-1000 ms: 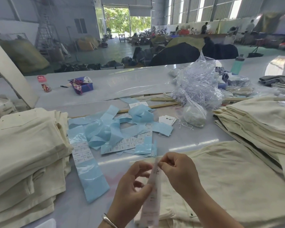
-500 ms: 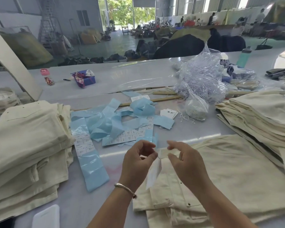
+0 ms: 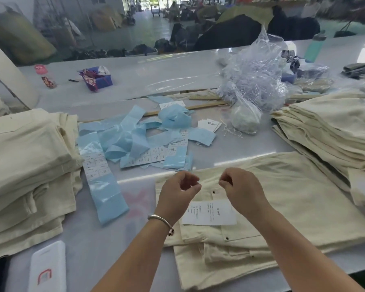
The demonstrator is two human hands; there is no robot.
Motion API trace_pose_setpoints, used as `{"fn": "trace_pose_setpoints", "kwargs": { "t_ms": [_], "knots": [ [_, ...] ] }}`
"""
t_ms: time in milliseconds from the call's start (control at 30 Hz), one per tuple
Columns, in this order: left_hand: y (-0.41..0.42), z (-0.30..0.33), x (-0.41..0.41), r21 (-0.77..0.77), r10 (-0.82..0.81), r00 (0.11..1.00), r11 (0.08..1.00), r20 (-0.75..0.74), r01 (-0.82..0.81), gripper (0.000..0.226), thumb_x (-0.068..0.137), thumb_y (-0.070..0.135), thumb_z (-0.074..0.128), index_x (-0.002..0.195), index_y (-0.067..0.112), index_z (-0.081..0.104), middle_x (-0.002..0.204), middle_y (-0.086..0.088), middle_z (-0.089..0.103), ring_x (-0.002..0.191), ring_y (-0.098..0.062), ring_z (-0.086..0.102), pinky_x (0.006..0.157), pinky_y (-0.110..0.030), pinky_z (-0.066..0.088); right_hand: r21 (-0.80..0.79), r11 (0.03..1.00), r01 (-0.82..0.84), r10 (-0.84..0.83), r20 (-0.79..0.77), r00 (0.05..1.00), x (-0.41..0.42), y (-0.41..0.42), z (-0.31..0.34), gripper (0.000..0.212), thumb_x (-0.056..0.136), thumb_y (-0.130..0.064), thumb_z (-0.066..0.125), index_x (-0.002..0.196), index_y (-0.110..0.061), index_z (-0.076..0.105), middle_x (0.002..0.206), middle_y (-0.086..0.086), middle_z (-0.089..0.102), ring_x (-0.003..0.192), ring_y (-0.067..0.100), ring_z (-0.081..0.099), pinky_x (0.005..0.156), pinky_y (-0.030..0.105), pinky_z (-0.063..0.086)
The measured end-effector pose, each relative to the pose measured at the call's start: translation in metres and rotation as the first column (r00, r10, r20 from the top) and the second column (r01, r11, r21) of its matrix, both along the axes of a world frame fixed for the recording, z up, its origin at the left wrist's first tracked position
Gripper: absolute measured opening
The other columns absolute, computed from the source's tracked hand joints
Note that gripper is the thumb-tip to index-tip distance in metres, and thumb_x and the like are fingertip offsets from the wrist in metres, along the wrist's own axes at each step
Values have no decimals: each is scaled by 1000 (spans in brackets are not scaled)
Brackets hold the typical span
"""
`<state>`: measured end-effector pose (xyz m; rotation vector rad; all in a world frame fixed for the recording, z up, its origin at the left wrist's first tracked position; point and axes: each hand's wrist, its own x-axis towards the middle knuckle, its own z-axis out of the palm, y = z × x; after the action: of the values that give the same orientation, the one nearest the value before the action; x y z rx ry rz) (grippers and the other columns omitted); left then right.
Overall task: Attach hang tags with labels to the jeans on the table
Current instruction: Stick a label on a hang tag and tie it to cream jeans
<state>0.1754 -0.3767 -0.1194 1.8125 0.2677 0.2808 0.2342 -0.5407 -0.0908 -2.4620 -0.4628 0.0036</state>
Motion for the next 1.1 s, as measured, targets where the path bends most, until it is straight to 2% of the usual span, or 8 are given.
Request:
{"fn": "trace_pose_setpoints", "kwargs": {
  "t_ms": [133,200,300,467,567,667,800,1100],
  "knots": [
    [9,-42,-6,217,100,938,976,-332,-28,14,80,16,72,78,25,62,84,7,66,82,-13,62,73,-22,48,-33,981,192,-176,268,947,34,-21,9,6,92,1,50,90,-1,55,97,18,55,88,35,51,70,35,32],
    [10,-58,-11,198,139,878,979,-457,-52,14,79,19,73,86,23,61,92,4,62,85,-14,60,71,-23,45,42,965,258,-251,420,872,54,-30,26,4,90,3,51,90,4,56,98,25,55,92,40,52,72,39,35],
    [6,-72,-16,96,176,840,984,-513,-147,24,78,17,73,93,21,56,88,2,58,74,-13,56,66,-25,46,126,978,164,-206,500,841,68,-27,37,1,87,5,56,87,6,57,94,26,56,89,40,54,74,41,39],
    [1,-72,-24,-7,118,819,989,-562,-148,21,78,8,63,93,19,54,78,0,54,61,-15,51,53,-23,44,94,978,-188,163,223,961,45,7,-4,3,86,-1,63,84,-3,63,85,7,56,83,27,53,73,36,40],
    [1,-65,-40,-41,5,852,999,-524,-31,32,63,14,63,93,24,61,83,2,53,61,-5,50,55,-18,43,-18,896,-443,442,-57,895,22,19,-44,4,87,-11,65,84,-10,67,83,-1,58,86,23,56,80,36,42],
    [-1,-66,-56,79,-47,877,992,-479,97,43,53,33,69,95,32,61,101,2,50,73,-6,52,62,-11,44,-91,805,-586,550,-256,795,3,23,-74,6,89,-20,63,88,-17,69,91,-2,64,89,16,57,83,32,44],
    [-9,-77,-66,200,74,923,980,-377,4,28,71,8,74,79,32,63,95,7,44,71,-5,47,70,-11,43,-165,752,-639,593,-256,764,-2,28,-87,6,86,-27,64,84,-25,69,87,-10,63,88,10,55,83,31,40],
    [-23,-85,-79,280,202,943,952,-263,-126,13,81,10,74,80,21,67,95,10,45,73,-1,50,71,-8,40,-176,579,-796,738,-302,604,3,34,-86,6,84,-28,66,84,-28,72,82,-14,53,91,11,51,83,31,33]
  ]
}}
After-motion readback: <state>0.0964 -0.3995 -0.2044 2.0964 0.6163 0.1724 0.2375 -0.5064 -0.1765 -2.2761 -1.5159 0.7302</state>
